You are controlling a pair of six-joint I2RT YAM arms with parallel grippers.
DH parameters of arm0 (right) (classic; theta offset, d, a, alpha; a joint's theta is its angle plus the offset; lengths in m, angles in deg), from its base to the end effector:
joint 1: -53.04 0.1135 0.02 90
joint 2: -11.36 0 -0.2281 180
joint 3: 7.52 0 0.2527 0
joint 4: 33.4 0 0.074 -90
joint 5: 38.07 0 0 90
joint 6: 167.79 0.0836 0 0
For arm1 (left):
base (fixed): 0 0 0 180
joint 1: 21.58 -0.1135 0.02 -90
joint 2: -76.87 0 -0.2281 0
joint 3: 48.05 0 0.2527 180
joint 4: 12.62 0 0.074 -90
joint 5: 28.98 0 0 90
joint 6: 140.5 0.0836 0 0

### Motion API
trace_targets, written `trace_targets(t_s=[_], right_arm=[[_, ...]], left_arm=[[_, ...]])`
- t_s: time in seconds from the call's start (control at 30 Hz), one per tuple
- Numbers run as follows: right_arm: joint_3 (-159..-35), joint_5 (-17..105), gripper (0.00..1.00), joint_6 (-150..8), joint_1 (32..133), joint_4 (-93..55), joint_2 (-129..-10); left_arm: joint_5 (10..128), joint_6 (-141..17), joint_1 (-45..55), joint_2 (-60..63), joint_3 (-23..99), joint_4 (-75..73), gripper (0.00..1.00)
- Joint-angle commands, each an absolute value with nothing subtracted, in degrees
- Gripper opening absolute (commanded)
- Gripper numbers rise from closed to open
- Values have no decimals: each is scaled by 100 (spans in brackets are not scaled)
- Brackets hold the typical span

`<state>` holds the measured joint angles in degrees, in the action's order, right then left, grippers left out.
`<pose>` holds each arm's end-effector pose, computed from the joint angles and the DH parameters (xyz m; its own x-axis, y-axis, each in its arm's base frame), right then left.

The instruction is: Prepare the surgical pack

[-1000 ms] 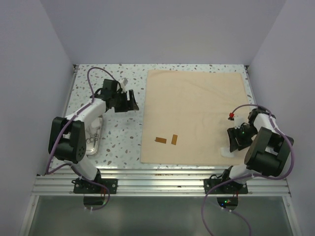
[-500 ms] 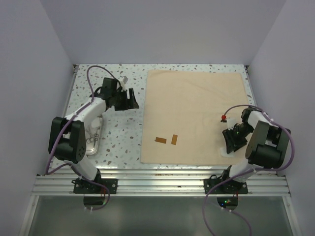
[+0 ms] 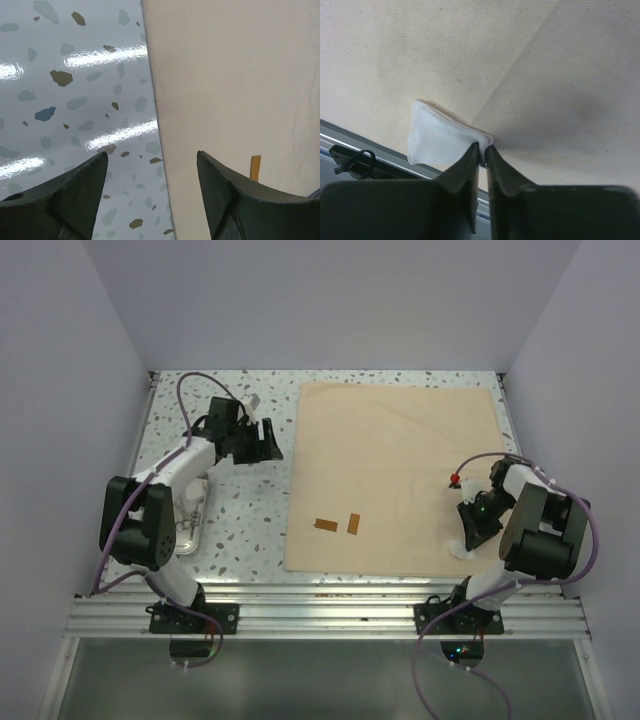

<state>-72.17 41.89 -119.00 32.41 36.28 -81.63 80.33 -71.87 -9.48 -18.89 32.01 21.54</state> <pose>0.2227 -0.0683 0.0665 -0.9407 -0.3390 -0.0088 -0.3324 0.9167 0.2218 0.3704 -0.1077 0.1552 -0.8441 -0.1707 -0.5082 0.1060 0.8761 -0.4703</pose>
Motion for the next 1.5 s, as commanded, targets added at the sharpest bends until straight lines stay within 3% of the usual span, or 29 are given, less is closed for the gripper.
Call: trace_targets(t_s=[0.0,0.07,0.83,1.0,1.47], right_arm=[[-7294,4025,7,-11954,3274,3632,-8110],[-7294,4007,0,-11954,3282,3659,-8058],[-7900,3269,0,-11480,3387,3756,-6705],[-8251,3410,0,-11295,4459,3826,-6651],[-9859,1626,0,-9818,6101,3746,-7494]], left_arm=[[8088,-7063,-928,-1919,3442,2062,76],[8088,-7063,-928,-1893,3442,2054,76],[8342,-7625,-743,-1392,3117,1607,76],[8983,-7845,-524,-1251,2976,1176,77],[10478,-8388,-76,-724,2335,-1047,79]])
